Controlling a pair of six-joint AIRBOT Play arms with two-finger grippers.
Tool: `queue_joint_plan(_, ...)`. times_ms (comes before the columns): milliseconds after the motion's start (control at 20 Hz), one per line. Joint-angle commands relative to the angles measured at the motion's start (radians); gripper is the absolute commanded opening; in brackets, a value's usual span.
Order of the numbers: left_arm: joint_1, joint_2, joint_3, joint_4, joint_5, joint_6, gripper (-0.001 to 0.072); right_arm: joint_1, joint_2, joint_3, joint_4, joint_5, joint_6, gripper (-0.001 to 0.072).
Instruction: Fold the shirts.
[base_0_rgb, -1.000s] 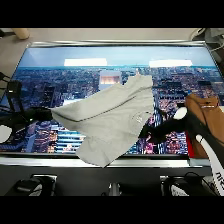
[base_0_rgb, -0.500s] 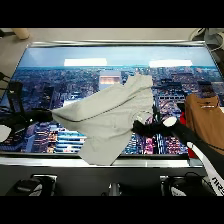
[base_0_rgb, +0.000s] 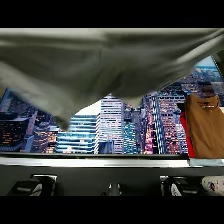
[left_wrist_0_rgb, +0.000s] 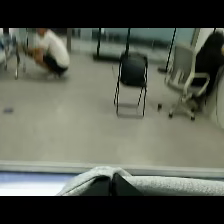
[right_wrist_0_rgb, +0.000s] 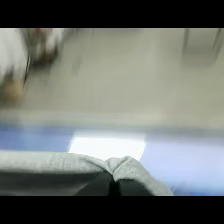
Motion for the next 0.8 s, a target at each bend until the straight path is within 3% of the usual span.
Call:
queue_joint_plan(0,0.006,0.043,0.180,0.008,0.004,0.015,0.0018,-0.024,0.185,0.135,-0.181,-0.108,0.072,0.0024)
queue_joint_plan(150,0.006,0.039,0.180,0.069,0.000,0.042,0.0018,-0.024,0.178,0.135,-0.322,-0.031,0.150,0.0025)
queue_joint_plan(300,0.006,-0.011,0.178,0.146,-0.007,0.039,0.0018,-0.024,0.105,0.135,-0.333,0.067,0.153,0.0025)
queue_joint_plan(550,0.007,-0.259,0.108,0.179,-0.202,0.038,0.0019,-0.024,-0.215,0.111,-0.336,0.474,0.161,0.0025)
queue_joint_plan(650,0.007,-0.390,0.013,0.179,-0.166,0.038,0.0019,-0.024,-0.388,0.050,-0.315,0.480,0.189,0.0025)
queue_joint_plan(750,0.007,-0.539,-0.040,0.178,-0.079,0.037,0.0020,-0.024,-0.566,0.007,-0.240,0.380,0.216,0.0025)
